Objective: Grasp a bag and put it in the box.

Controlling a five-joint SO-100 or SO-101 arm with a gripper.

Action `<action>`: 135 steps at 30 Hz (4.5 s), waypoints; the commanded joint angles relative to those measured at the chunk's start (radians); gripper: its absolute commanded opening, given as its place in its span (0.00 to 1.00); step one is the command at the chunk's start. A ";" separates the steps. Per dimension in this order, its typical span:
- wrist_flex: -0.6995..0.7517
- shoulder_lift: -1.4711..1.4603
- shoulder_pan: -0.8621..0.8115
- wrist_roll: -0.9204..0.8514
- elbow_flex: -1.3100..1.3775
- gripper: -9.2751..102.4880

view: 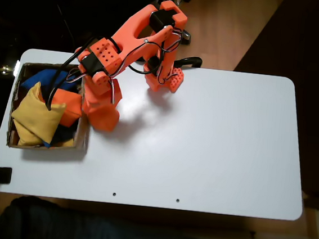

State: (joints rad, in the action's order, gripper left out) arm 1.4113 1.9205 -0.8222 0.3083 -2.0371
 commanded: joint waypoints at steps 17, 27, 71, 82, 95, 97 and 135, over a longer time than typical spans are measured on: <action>-0.072 0.003 -0.025 -0.104 -0.104 0.62; -0.104 -0.003 -0.051 -0.155 -0.110 0.63; -0.249 0.101 -0.052 -0.267 -0.295 0.27; -0.166 0.275 0.000 -0.255 -0.291 0.27; 0.014 0.436 0.077 -0.210 -0.133 0.28; 0.046 0.446 0.084 -0.201 -0.078 0.28; 0.370 0.176 -0.005 -0.173 0.928 0.29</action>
State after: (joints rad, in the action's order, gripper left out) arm 1.7810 2.0939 -0.8084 0.1365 -1.2134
